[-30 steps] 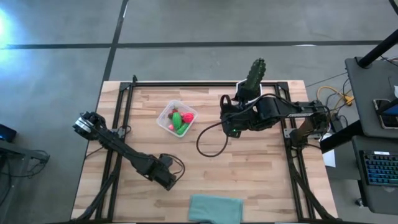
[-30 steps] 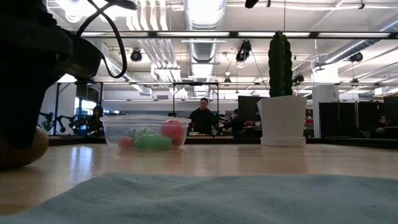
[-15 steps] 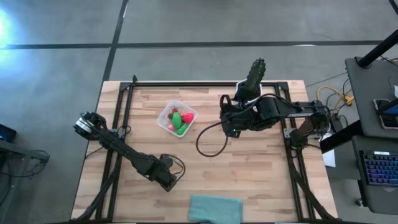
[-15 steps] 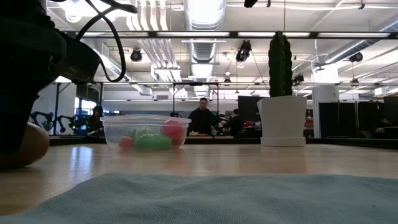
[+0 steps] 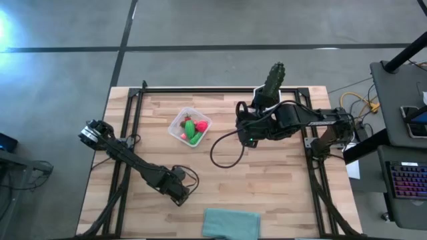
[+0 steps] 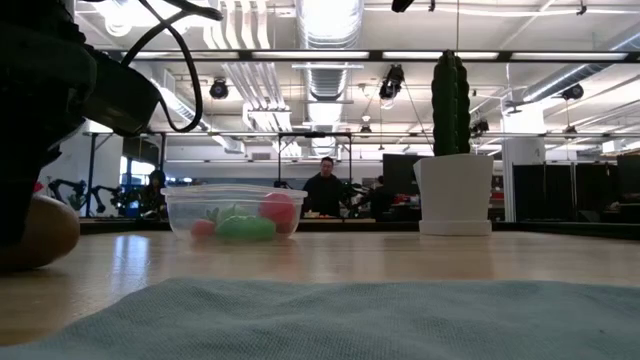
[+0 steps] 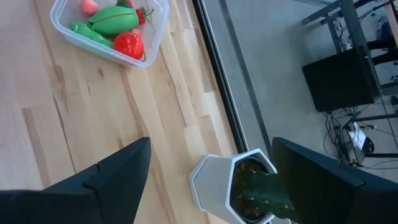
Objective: Pick and placing Produce into tupperware
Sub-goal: Put the brown kiwi into the transparent bin
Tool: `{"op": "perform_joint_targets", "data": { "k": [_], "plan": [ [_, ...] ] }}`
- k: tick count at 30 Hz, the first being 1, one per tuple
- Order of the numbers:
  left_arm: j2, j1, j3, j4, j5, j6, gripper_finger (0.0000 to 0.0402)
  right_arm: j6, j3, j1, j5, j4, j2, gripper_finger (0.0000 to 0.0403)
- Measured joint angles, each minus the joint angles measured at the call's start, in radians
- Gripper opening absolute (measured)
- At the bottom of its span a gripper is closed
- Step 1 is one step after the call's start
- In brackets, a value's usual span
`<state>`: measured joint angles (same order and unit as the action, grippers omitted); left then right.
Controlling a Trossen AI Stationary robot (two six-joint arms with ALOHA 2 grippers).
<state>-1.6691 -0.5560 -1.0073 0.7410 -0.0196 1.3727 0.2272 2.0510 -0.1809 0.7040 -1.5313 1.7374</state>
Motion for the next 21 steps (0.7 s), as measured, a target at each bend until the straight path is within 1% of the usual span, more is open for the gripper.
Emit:
{"op": "perform_joint_targets", "data": {
  "k": [5,11,13,16,19,21],
  "plan": [
    [0.009,0.0,0.0,0.0,0.013,-0.002,0.0242,0.0,0.0,0.0,0.0,0.002,0.0,0.0325],
    [0.053,0.011,-0.006,0.013,0.039,-0.022,0.0246,0.0,0.0,0.0,0.0,0.004,0.0,0.0325],
    [0.086,0.022,-0.013,0.044,0.082,-0.027,0.0247,0.0,0.0,0.0,0.0,0.004,0.0,0.0325],
    [0.15,0.055,-0.027,0.121,0.196,-0.043,0.0247,0.0,0.0,0.0,0.0,0.004,0.0,0.0325],
    [0.231,0.116,-0.043,0.202,0.313,-0.078,0.0248,0.0,0.0,0.0,0.0,0.004,0.0,0.0325],
    [0.286,0.175,-0.044,0.212,0.361,-0.14,0.0248,0.0,0.0,0.0,0.0,0.004,0.0,0.0325]
  ]
}}
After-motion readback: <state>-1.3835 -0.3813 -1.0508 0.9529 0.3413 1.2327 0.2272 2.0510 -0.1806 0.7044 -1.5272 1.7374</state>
